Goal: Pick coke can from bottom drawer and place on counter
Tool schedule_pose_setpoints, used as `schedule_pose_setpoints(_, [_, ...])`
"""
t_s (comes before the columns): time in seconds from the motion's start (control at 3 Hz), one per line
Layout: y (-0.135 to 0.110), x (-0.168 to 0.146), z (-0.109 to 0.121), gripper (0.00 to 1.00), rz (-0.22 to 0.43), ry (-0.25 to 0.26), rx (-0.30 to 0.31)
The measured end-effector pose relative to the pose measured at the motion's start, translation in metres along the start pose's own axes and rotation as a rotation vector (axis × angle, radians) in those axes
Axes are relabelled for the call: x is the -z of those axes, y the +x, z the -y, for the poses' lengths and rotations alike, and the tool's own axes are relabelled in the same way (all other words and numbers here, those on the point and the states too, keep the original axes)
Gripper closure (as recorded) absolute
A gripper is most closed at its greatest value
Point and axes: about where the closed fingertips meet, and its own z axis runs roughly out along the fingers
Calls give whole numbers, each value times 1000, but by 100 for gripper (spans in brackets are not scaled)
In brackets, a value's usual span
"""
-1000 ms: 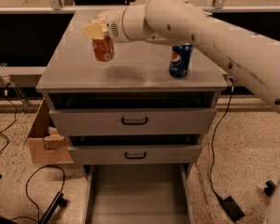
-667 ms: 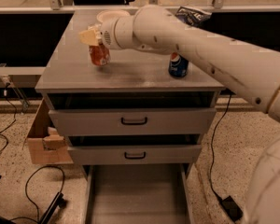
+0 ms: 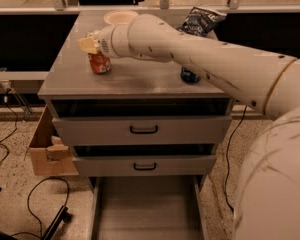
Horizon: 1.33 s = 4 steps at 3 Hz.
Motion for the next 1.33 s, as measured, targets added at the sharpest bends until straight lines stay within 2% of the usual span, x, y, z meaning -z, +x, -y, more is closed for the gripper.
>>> schedule_pose_setpoints(1.0, [-2,0,0,13,0,0,0])
schedule_pose_setpoints(1.33, [-2,0,-2,0,0,-2,1])
